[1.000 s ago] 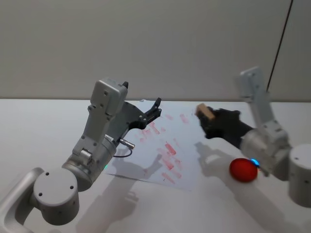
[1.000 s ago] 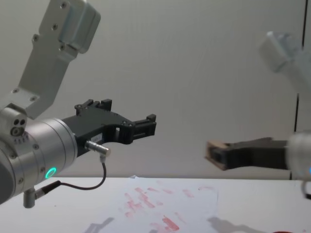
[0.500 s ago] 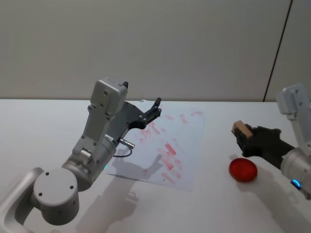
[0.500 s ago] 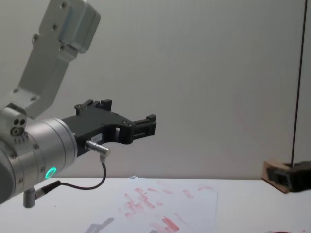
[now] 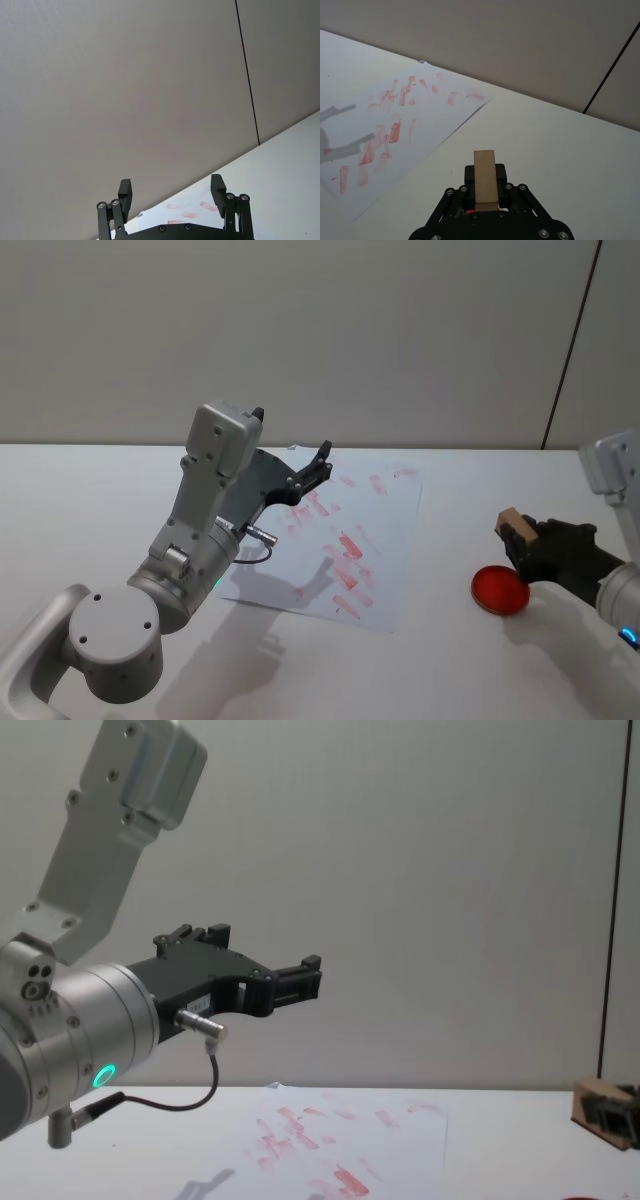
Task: Use the one hand to pick up the stamp and affix it onto the A4 paper.
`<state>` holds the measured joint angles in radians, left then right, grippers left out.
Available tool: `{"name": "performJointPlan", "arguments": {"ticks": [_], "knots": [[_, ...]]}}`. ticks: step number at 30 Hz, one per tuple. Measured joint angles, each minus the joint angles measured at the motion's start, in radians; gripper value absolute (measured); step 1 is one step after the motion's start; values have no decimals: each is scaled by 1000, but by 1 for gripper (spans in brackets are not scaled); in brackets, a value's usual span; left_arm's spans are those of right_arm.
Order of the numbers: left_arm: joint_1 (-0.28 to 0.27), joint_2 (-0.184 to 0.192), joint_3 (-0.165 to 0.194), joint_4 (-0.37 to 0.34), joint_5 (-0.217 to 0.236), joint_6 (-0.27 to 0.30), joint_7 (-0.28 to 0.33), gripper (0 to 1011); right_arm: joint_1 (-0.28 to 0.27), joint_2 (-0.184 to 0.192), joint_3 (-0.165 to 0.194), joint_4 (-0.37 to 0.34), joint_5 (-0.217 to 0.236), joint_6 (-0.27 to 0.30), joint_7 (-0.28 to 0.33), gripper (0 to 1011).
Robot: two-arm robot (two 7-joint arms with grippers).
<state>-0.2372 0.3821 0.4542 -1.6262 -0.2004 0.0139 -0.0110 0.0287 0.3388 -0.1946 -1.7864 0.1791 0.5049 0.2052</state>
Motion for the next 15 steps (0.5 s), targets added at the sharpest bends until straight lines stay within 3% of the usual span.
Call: {"name": "performJointPlan", "arguments": {"ticks": [15], "knots": [[0, 0, 0, 0, 0, 0, 0, 1002, -12, 5, -9, 30, -31, 26, 16, 220]]}}
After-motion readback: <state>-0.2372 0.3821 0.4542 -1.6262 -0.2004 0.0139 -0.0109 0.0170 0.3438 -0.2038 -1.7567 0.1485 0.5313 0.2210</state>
